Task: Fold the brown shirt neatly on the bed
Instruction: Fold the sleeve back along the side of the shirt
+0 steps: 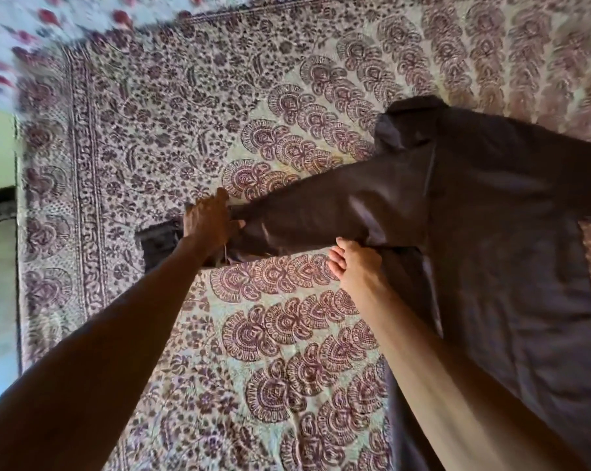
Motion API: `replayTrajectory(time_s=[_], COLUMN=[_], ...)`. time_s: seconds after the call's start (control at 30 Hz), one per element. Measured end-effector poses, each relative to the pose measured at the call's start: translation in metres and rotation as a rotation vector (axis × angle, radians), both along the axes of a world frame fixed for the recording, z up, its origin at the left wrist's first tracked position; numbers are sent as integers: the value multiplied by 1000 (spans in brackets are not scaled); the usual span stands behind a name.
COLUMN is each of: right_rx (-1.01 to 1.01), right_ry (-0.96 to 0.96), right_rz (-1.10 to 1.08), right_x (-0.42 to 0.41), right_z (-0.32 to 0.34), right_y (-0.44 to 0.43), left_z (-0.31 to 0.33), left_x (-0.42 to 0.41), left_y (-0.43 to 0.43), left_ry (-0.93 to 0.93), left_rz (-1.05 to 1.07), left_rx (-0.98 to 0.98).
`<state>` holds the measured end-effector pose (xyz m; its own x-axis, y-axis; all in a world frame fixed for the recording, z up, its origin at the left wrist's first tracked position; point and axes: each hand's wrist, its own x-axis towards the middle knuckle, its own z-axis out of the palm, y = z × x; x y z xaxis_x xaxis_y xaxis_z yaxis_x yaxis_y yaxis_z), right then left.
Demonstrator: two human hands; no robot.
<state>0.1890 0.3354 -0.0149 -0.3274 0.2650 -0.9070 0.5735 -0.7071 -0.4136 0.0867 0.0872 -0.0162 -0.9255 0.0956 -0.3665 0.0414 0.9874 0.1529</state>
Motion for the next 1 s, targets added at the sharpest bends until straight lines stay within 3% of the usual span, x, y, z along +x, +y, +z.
replayTrajectory(time_s=[0.13,0.33,0.5,0.63,0.7,0.9,1.0], right_rx=[105,86,325,609,610,348,323], right_ry=[-7,1,-10,40,75,-78,-151], right_rz=[-61,-49,114,161,221,578,719], right_x=[2,43,88,107,115,195,245], right_z=[5,17,42,58,68,54,45], right_y=[1,26,70,120,140,153,154], left_z=[7,26,51,75,74,51,34], left_x=[7,75,165,237,272,361,390], left_y=[11,45,88,131,154,200,213], left_ry=[-209,-741,-832,-998,-1023,-1045,-880], left_rz=[-57,-174,-159,151,303,493,430], left_rx=[97,259,489,864,1014,913,826])
